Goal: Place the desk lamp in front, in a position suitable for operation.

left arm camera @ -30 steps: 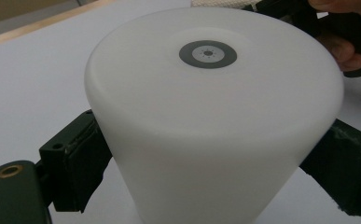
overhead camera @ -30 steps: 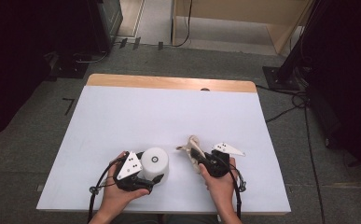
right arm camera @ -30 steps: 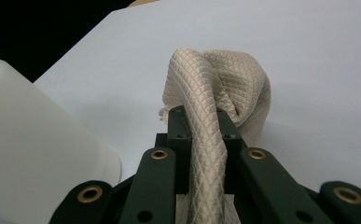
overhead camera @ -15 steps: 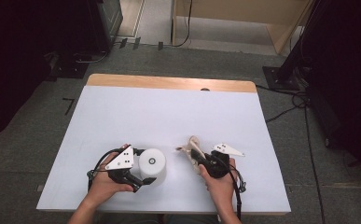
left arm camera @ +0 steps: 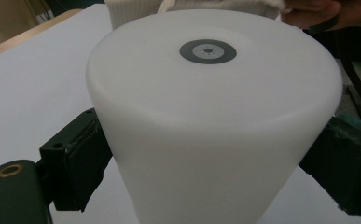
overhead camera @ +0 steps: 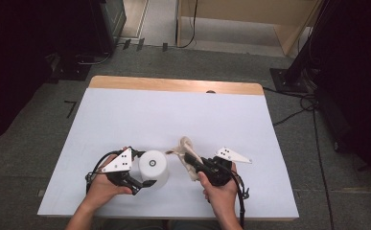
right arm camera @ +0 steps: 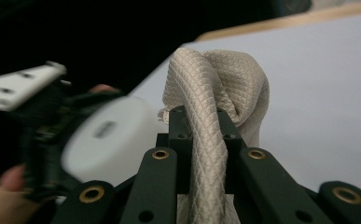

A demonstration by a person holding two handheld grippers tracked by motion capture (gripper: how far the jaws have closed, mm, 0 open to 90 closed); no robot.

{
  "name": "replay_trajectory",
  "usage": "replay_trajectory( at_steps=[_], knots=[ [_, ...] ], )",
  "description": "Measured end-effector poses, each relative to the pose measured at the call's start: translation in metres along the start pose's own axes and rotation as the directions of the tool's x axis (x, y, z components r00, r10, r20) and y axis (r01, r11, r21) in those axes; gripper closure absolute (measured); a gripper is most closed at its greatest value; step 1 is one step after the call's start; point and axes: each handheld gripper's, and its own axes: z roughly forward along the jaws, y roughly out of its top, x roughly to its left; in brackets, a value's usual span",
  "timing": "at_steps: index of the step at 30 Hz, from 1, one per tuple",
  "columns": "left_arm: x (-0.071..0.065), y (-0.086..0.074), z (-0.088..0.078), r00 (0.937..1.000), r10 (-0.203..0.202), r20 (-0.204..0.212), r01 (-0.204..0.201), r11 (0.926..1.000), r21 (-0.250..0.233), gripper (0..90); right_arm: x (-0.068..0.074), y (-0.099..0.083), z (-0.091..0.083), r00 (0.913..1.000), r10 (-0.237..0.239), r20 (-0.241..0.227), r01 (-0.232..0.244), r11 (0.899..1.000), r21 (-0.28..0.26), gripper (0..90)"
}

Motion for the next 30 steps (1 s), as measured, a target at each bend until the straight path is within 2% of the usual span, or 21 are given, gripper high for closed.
replay_trajectory(
  at_steps=[1,3,6,10,12,13,14,15,16,18,21,23,26,30],
  knots=[
    [0.0,0.0,0.001,1.0,-0.003,-0.001,0.003,1.0,-0.003,8.7,0.014,0.0,0.004,0.9984,-0.025,-0.051,0.023,0.999,-0.024,81.9],
    [0.0,-0.001,0.001,0.9998,-0.017,-0.004,0.017,0.9998,-0.006,8.7,0.02,-0.003,0.009,0.9968,-0.029,-0.075,0.027,0.999,-0.022,82.1],
    [-0.002,-0.002,0.001,0.9995,-0.028,-0.014,0.028,0.9995,-0.012,8.7,0.02,-0.012,0.02,0.9942,-0.013,-0.107,0.013,1.0,0.006,82.2],
    [-0.002,-0.002,0.002,0.9993,-0.034,-0.017,0.034,0.9993,-0.014,8.7,0.011,-0.02,0.024,0.9876,0.031,-0.154,-0.034,0.999,-0.017,82.3],
    [-0.002,-0.002,0.002,0.9992,-0.037,-0.017,0.037,0.9992,-0.015,8.7,0.008,-0.023,0.025,0.9921,0.025,-0.123,-0.025,1.0,-0.001,82.3],
    [-0.002,-0.002,0.002,0.9991,-0.038,-0.017,0.037,0.9992,-0.015,8.7,0.005,-0.026,0.026,0.9933,0.038,-0.109,-0.037,0.999,0.013,82.3],
    [-0.002,-0.002,0.002,0.9991,-0.038,-0.017,0.037,0.9992,-0.015,8.7,0.005,-0.026,0.026,0.9933,0.038,-0.109,-0.037,0.999,0.013,82.3],
    [-0.003,-0.002,0.003,0.9991,-0.037,-0.018,0.037,0.9992,-0.013,8.7,0.001,-0.036,0.031,0.9943,0.072,-0.079,-0.068,0.996,0.052,82.3],
    [-0.003,-0.002,0.003,0.9992,-0.036,-0.018,0.036,0.9993,-0.012,8.7,-0.001,-0.041,0.033,0.9948,0.08,-0.062,-0.076,0.995,0.068,82.4],
    [-0.003,-0.002,0.003,0.9992,-0.035,-0.019,0.035,0.9993,-0.013,8.7,-0.006,-0.051,0.039,0.9937,0.11,-0.021,-0.107,0.988,0.113,82.4],
    [-0.003,-0.002,0.003,0.9991,-0.038,-0.021,0.037,0.9992,-0.015,8.7,-0.013,-0.06,0.046,0.9896,0.14,0.036,-0.144,0.972,0.187,82.3],
    [-0.003,-0.003,0.004,0.999,-0.04,-0.022,0.039,0.9991,-0.016,8.7,-0.013,-0.062,0.048,0.9872,0.15,0.055,-0.158,0.965,0.208,82.3],
    [-0.003,-0.003,0.003,0.999,-0.041,-0.02,0.04,0.9991,-0.016,8.7,-0.011,-0.058,0.046,0.9875,0.149,0.052,-0.156,0.966,0.204,82.3],
    [-0.003,-0.003,0.004,0.9987,-0.045,-0.022,0.045,0.9989,-0.015,8.6,-0.001,-0.039,0.034,0.9864,0.162,-0.029,-0.157,0.98,0.125,82.4]
  ],
)
